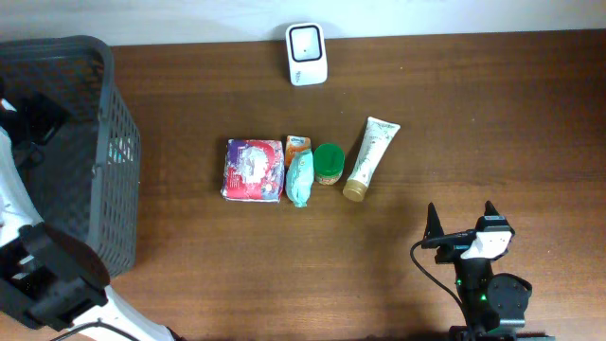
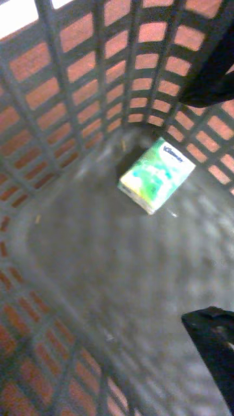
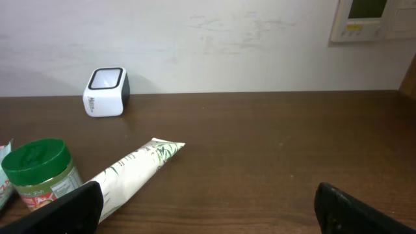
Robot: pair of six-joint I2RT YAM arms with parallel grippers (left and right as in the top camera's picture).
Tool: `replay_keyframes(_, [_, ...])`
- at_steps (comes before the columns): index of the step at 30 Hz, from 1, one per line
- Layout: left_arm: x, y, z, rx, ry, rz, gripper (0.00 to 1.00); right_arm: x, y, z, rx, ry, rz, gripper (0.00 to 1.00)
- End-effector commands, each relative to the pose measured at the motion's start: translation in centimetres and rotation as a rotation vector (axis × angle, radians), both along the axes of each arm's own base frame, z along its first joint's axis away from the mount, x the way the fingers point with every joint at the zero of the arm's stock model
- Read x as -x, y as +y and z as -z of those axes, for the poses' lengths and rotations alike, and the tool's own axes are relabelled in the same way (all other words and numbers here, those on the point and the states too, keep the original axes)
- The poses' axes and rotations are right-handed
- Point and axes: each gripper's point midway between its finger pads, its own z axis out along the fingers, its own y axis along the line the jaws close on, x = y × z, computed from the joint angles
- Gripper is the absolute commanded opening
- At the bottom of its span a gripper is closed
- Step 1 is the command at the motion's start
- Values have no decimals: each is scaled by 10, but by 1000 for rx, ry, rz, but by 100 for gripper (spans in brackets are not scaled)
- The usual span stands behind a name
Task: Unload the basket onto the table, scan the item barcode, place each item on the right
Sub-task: 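Reach into the basket and grasp the small green tissue pack, then carry the green tissue pack and set it right of the tube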
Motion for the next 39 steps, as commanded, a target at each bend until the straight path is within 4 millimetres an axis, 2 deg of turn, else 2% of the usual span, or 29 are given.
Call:
replay_keyframes(1, [-5, -13, 33, 76, -3, -92, 98, 0, 0, 3, -11, 4, 5, 99])
replay_keyframes(3, [-11, -27, 64, 107, -3, -111, 100, 0, 0, 3, -11, 4, 5, 99])
replay_keyframes(7, [-31, -47, 94, 82, -56, -52, 99, 0, 0, 3, -11, 4, 5, 99])
replay_keyframes(9, [-35, -55, 107, 106, -60, -89, 99, 0, 0, 3, -11, 4, 5, 99])
replay_keyframes(10, [-33, -56, 116, 127, -44, -145, 99, 0, 0, 3, -11, 4, 5, 99])
replay_keyframes(13, [-36, -56, 143, 149, -13, -168, 99, 0, 0, 3, -11, 4, 5, 99])
replay_keyframes(16, [-33, -56, 181, 170, 46, -174, 99, 0, 0, 3, -11, 4, 5, 99])
replay_keyframes(17, [-31, -57, 188, 175, 61, -174, 94, 0, -1, 3, -11, 4, 6, 99])
replay_keyframes(18, [-30, -58, 192, 177, 68, -175, 84, 0, 0, 3, -11, 4, 5, 99])
replay_keyframes(19, [-29, -58, 192, 178, 71, -175, 61, 0, 0, 3, -11, 4, 5, 99])
replay_keyframes(21, [-33, -56, 184, 172, 55, -171, 25, 0, 0, 3, -11, 4, 5, 98])
replay_keyframes(22, [-35, -56, 178, 167, 50, -162, 10, 0, 0, 3, -11, 4, 5, 99])
replay_keyframes(23, [-36, -55, 170, 164, 42, -162, 0, 0, 0, 3, -11, 4, 5, 99])
replay_keyframes(25, [-41, -53, 140, 145, 3, -148, 0, 0, 0, 3, -11, 4, 5, 99])
replay_keyframes(27, [-49, -49, 73, 65, -96, -60, 0, 0, 0, 3, -11, 4, 5, 99])
replay_keyframes(28, [-44, -48, 28, 30, -165, -51, 0, 0, 0, 3, -11, 4, 5, 99])
replay_keyframes(30, [-35, -44, -26, -15, -266, -63, 0, 0, 0, 3, -11, 4, 5, 99])
replay_keyframes(31, [-27, -41, -54, -41, -322, -72, 0, 0, -1, 3, -11, 4, 6, 99])
replay_keyframes(32, [-7, -39, -105, -92, -424, -89, 0, 0, 0, 3, -11, 4, 5, 99])
replay_keyframes(33, [8, -39, -135, -124, -484, -99, 0, 0, 0, 3, -11, 4, 5, 99])
replay_keyframes(34, [19, -41, -156, -145, -525, -104, 0, 0, 0, 3, -11, 4, 5, 99])
replay_keyframes(36, [52, -56, -206, -195, -630, -103, 0, 0, 0, 3, -11, 4, 5, 98])
replay_keyframes(37, [64, -72, -226, -195, -683, -71, 0, 0, 0, 3, -11, 4, 5, 99])
replay_keyframes(39, [71, -136, -259, -75, -811, 142, 0, 0, 0, 3, -11, 4, 5, 99])
